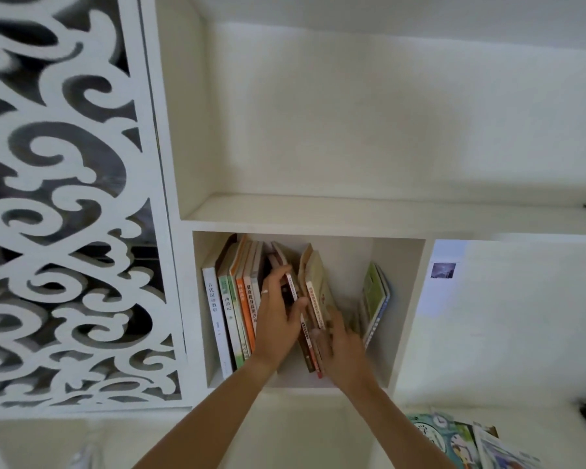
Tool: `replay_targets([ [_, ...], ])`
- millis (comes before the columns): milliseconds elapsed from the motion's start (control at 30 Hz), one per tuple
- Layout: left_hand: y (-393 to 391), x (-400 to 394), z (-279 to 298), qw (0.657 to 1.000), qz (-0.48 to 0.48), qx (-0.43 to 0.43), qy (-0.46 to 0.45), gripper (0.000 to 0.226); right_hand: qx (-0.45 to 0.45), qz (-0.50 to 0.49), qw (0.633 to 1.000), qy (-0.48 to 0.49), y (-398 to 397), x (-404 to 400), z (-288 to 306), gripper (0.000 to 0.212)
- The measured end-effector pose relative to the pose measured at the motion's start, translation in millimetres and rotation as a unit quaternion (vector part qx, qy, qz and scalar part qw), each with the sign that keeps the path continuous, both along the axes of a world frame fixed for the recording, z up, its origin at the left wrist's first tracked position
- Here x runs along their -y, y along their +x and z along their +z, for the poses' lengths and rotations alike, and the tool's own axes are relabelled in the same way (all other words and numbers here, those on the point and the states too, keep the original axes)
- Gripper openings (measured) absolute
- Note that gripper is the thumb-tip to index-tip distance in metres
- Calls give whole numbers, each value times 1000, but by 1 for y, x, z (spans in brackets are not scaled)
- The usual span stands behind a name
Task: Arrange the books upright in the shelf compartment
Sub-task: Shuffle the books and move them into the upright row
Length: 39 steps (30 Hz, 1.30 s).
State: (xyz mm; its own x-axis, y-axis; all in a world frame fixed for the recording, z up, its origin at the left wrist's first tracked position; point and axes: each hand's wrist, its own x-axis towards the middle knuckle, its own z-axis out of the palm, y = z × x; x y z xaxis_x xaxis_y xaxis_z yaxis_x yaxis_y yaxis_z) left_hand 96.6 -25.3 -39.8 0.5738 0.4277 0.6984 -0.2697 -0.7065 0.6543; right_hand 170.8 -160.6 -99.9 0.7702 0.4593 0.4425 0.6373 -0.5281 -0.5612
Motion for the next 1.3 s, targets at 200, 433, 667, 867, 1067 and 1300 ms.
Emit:
replay_targets([
  [200, -3, 2, 8, 999, -38, -23, -18, 60, -55, -99, 993, 28, 2, 6, -2, 42],
  [433, -6, -5, 11, 999, -37, -26, -23, 63, -105, -32, 991, 72, -3, -21, 0, 35],
  [667, -7, -18, 10, 995, -17, -56, 84, 69, -132, 3, 984, 121, -1, -36, -10, 27],
  [867, -11, -13, 20, 941, 181, -43, 284, 62, -87, -2, 992, 93, -9, -55, -10, 49],
  [1067, -21, -12, -19, 934, 276, -47, 223, 66, -87, -16, 992, 90, -4, -54, -18, 50],
  [1300, -26, -13, -42, 935, 245, -101, 237, 81, -79, -1, 996, 39, 4, -51, -16, 43],
])
